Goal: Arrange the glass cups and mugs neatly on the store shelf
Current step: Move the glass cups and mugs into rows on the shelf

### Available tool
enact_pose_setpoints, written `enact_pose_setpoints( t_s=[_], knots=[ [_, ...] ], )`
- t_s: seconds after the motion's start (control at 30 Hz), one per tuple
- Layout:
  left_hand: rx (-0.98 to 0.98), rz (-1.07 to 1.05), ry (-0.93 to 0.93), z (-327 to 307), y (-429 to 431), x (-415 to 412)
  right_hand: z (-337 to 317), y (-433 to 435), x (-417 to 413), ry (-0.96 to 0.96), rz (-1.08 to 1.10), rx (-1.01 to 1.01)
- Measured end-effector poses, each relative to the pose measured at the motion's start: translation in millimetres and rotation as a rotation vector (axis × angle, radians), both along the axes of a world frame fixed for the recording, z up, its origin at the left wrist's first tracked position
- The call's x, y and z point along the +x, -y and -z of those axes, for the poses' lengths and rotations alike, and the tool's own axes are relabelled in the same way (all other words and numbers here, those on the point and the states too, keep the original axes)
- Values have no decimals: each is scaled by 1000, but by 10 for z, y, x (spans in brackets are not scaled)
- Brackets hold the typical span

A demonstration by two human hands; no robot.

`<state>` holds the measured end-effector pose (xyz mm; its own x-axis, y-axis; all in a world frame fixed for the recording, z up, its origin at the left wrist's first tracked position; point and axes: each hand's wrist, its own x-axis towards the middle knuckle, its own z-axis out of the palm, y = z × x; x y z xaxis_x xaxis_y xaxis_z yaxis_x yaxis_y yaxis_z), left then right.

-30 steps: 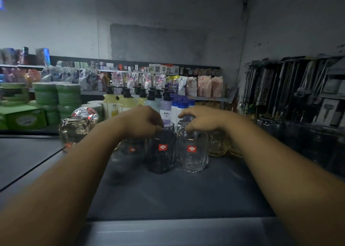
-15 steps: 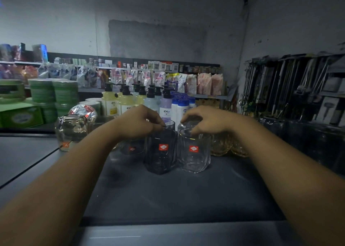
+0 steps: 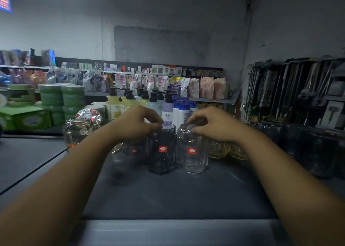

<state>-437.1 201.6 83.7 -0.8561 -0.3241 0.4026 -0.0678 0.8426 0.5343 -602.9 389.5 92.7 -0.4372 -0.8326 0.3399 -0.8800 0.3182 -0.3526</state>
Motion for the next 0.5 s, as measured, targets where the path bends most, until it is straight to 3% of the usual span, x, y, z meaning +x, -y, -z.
enact_pose_setpoints(
  t_s=[0.2,0.33,0.5],
  knots=[
    [-119,-58,-180,269,-214,401,214,-151,590,-2,-103,-384],
    [-249,-177,-282,642,-270,719,404,-17,1022,-98,-193,-446],
    [-297,-337,-397,695,-142,1285,580,421,1440,-71,-271,-411]
  ],
)
